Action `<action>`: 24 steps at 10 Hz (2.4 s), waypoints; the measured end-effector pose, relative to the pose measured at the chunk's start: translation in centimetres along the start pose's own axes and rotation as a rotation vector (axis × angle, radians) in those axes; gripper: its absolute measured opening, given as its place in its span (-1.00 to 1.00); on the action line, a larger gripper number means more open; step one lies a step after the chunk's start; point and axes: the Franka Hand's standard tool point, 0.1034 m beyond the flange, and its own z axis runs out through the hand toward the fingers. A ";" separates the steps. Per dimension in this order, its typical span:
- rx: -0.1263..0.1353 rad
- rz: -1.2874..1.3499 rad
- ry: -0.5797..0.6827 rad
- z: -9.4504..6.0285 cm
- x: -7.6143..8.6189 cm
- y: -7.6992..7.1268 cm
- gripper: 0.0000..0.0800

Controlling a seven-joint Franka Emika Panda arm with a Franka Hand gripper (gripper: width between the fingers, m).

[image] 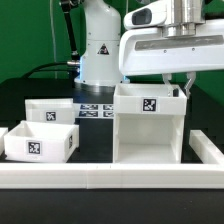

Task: Assemble drawer

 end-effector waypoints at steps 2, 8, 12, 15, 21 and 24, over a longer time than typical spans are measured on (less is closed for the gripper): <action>0.006 0.081 0.002 -0.1 0.1 -0.2 -0.90; 0.053 0.509 0.010 -0.2 2.8 -0.3 -0.89; 0.074 0.684 0.009 -0.5 3.2 -0.6 -0.89; 0.106 0.977 -0.026 -0.4 3.2 0.1 -0.89; 0.135 1.209 -0.043 -0.4 4.0 0.2 -0.89; 0.156 1.203 -0.037 0.1 5.9 -1.0 -0.89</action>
Offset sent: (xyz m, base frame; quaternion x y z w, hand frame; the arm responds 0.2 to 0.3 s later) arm -0.0029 -0.0088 -0.0176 -0.0209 -0.0090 0.3104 0.9503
